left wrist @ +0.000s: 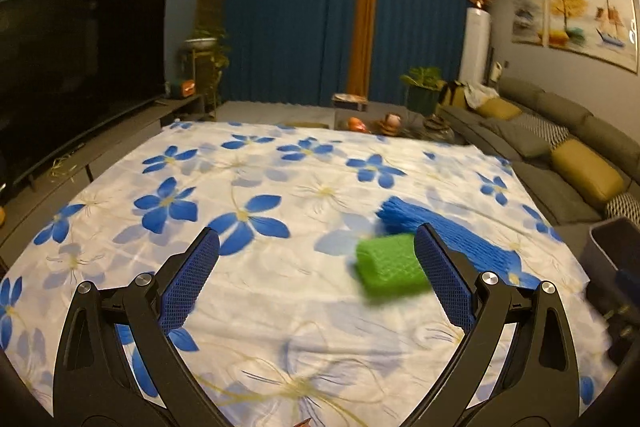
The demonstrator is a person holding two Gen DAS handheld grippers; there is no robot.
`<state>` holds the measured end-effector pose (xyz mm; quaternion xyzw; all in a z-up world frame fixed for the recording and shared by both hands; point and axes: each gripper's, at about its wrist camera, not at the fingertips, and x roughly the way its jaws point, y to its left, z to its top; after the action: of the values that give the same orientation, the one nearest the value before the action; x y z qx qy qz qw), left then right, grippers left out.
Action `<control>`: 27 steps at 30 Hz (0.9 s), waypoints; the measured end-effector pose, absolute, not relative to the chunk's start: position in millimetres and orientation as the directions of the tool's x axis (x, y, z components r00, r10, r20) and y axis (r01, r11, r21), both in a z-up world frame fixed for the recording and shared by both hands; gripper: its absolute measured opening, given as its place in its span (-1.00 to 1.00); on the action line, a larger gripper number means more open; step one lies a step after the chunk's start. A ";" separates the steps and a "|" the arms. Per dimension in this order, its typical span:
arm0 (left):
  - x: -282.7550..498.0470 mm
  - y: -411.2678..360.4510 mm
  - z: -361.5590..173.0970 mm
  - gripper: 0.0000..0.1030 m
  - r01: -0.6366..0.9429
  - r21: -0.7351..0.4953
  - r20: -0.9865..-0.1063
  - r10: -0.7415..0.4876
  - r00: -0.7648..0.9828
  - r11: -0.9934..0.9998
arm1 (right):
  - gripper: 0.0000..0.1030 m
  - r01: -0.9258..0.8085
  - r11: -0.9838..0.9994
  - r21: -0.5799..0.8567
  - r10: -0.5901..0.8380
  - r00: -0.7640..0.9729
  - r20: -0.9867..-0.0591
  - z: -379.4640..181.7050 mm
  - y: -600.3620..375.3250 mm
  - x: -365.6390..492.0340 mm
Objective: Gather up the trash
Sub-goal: 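Move both open tools back over the foam nets on the sheet, then grasp the blue foam net with the right tool while the left tool grasps the green foam net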
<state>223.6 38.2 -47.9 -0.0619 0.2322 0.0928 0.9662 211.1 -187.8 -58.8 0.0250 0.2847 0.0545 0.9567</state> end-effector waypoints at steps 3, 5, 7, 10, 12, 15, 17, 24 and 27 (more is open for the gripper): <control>225.5 45.5 -49.5 0.87 -0.217 -0.098 -0.468 0.148 0.871 0.971 | 0.64 -0.134 0.991 0.027 0.126 0.813 -0.569 -69.2 -162.6 226.5; 225.3 50.5 -48.2 0.87 -0.226 -0.114 -0.464 0.149 0.873 0.967 | 0.60 -0.150 0.989 -0.002 0.120 0.798 -0.590 -74.9 -148.5 237.7; 225.0 54.9 -47.3 0.87 -0.233 -0.127 -0.458 0.152 0.876 0.964 | 0.59 -0.158 0.987 -0.026 0.111 0.789 -0.605 -79.6 -138.6 247.1; 225.3 58.5 -47.8 0.87 -0.243 -0.135 -0.457 0.157 0.876 0.961 | 0.44 -0.180 0.982 -0.053 0.106 0.766 -0.634 -86.2 -125.9 260.8; 225.8 61.4 -49.1 0.87 -0.243 -0.151 -0.461 0.149 0.875 0.958 | 0.40 -0.190 0.979 -0.071 0.099 0.751 -0.653 -90.1 -119.2 269.6; 227.5 65.2 -51.1 0.87 -0.240 -0.174 -0.470 0.134 0.873 0.955 | 0.18 -0.202 0.975 -0.094 0.085 0.728 -0.681 -95.9 -112.0 280.4; 229.2 66.1 -52.8 0.87 -0.236 -0.181 -0.475 0.125 0.871 0.955 | 0.00 -0.207 0.974 -0.092 0.085 0.711 -0.698 -98.8 -111.7 285.9; 235.8 58.0 -59.6 0.86 -0.161 -0.203 -0.492 0.041 0.870 0.966 | -0.79 -0.208 0.978 -0.018 0.130 0.676 -0.726 -105.5 -120.9 295.2; 240.0 52.0 -63.4 0.86 -0.117 -0.211 -0.506 -0.005 0.863 0.971 | -0.82 -0.185 0.982 0.019 0.146 0.706 -0.692 -99.9 -130.9 288.8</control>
<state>240.0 52.0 -63.4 -0.1178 0.2605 0.0292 0.9578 288.8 -130.9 -99.9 -0.0261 0.3724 0.0898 0.9233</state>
